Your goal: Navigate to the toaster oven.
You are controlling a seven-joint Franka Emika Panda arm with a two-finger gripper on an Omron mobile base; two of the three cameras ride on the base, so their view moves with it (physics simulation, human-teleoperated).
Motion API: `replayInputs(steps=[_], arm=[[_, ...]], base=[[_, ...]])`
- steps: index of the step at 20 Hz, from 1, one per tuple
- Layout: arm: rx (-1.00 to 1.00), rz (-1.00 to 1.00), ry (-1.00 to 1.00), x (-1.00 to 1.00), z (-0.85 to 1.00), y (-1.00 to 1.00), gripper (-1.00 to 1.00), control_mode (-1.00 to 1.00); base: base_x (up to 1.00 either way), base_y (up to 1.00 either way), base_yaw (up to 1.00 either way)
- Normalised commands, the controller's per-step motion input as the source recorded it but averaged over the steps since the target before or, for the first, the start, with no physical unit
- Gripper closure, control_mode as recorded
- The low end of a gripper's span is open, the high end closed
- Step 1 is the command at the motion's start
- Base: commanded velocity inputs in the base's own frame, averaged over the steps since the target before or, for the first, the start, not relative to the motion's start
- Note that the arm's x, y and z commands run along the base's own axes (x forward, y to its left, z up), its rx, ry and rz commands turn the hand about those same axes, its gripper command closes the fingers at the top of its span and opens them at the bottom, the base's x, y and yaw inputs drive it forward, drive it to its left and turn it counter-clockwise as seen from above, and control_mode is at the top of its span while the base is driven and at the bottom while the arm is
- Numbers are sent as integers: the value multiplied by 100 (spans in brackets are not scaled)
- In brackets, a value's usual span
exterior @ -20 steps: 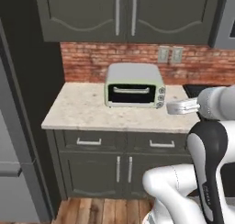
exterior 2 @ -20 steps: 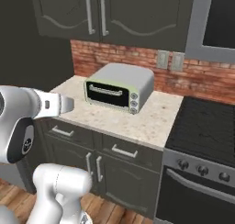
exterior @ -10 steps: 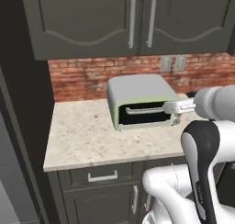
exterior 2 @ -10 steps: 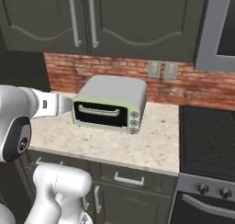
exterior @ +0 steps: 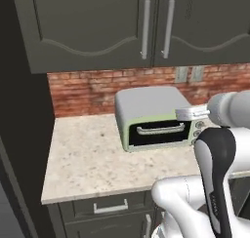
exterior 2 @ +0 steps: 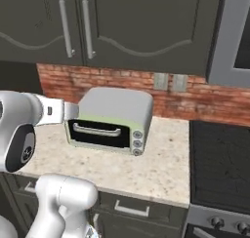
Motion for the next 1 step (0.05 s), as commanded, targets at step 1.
replayInputs(steps=[1], arm=[[0,0,0,0,0,0,-100,100]], base=[[100,-1,-1]])
